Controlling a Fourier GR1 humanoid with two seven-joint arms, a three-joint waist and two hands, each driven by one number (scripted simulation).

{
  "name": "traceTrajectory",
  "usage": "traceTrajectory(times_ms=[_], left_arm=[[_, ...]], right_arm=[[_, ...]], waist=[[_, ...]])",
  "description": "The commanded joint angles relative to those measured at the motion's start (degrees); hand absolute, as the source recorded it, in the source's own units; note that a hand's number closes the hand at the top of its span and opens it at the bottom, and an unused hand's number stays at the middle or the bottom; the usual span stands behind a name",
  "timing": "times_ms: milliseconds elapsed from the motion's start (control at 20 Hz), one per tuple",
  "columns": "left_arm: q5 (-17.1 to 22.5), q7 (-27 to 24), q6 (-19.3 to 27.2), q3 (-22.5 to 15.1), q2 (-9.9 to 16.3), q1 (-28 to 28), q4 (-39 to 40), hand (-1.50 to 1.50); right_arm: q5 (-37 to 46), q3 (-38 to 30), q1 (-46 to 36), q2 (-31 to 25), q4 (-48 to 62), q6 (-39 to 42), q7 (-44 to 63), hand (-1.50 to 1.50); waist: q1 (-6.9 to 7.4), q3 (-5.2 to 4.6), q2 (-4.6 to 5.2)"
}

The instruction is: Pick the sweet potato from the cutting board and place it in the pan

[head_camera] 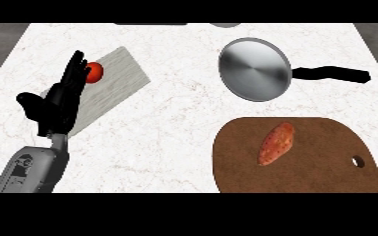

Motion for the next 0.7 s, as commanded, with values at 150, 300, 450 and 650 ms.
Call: traceTrajectory(times_ms=[150, 300, 450, 650], left_arm=[[-0.4, -2.2, -3.2, 2.1, -0.1, 2.5, -0.5, 0.0], [-0.6, 1.5, -3.0, 3.5, 0.9, 0.0, -0.4, 0.0], [-2.2, 3.1, -1.6, 2.8, -1.4, 0.3, -2.9, 0.0], [-1.9, -0.4, -3.9, 4.5, -2.2, 1.7, 0.6, 0.0]], right_arm=[[4.3, 9.9, -8.1, 5.5, -3.4, 0.6, 9.7, -1.5], [9.4, 15.1, -10.5, 7.0, -1.1, 1.4, 12.8, -1.5], [10.1, 15.2, -10.6, 10.2, -1.5, 3.1, 16.5, -1.5], [10.9, 13.1, -14.2, 11.8, -0.3, 5.7, 21.5, -1.5]], waist=[[0.04, 0.03, -0.03], [0.04, 0.04, -0.01], [-0.35, 0.06, -0.11], [-0.5, 0.04, -0.12]])
